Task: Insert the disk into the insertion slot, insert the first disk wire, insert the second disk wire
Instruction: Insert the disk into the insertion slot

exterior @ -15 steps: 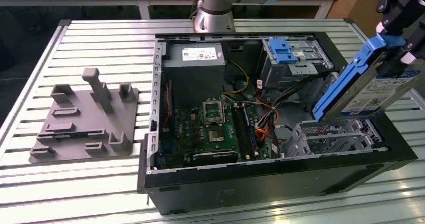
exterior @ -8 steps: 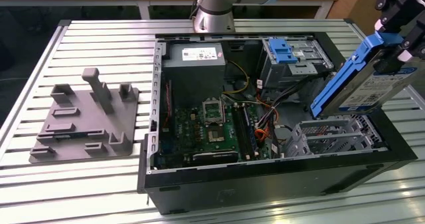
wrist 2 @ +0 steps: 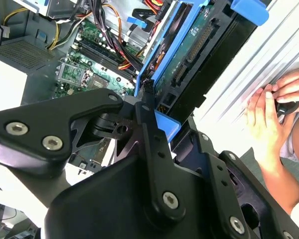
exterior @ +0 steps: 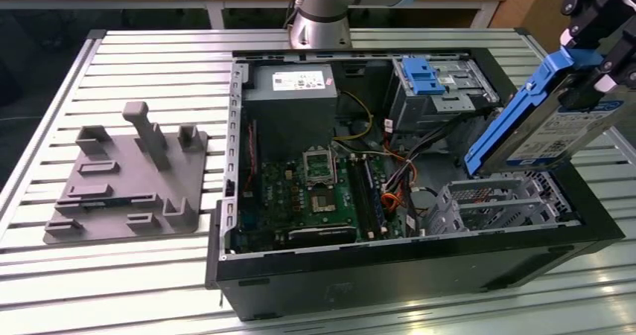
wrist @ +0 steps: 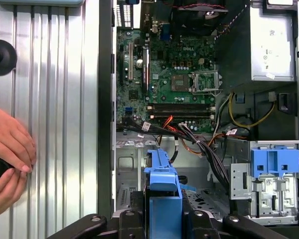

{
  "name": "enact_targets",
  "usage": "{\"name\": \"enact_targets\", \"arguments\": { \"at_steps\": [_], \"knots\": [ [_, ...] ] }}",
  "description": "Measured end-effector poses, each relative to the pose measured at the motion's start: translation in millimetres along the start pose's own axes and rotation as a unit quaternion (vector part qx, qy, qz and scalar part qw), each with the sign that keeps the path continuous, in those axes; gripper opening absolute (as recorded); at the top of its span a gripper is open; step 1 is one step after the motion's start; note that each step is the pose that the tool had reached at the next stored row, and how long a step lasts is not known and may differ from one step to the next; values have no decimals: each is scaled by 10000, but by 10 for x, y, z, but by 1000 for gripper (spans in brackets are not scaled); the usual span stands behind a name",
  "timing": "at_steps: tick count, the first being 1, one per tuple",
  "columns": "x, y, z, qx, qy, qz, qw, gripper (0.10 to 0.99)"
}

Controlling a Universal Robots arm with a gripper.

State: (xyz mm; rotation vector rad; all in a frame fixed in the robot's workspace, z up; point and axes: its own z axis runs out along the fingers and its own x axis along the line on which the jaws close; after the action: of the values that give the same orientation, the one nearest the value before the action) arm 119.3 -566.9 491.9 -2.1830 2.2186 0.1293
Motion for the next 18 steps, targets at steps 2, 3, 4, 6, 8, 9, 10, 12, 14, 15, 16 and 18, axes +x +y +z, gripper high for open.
{"name": "enact_targets", "arguments": {
  "at_steps": [2,3,4,6,8,9,10,12,14,15,16,18],
  "knots": [
    [1,0,6,0,-1,0,10000,365],
    [1,0,9,0,-1,0,10000,365],
    [1,0,12,0,-1,0,10000,365],
    [1,-1,17,0,-1,0,10000,365],
    [2,-1,24,0,-1,0,10000,365],
    [2,-1,28,0,0,0,10000,365],
    [2,-1,32,0,-1,0,10000,365],
    [3,-2,41,0,0,0,10000,365],
    [4,-2,50,0,0,0,10000,365],
    [4,-3,54,0,-1,0,10000,365],
    [4,-4,57,0,0,0,10000,365],
    [5,-6,64,0,0,0,10000,365]
  ]
}}
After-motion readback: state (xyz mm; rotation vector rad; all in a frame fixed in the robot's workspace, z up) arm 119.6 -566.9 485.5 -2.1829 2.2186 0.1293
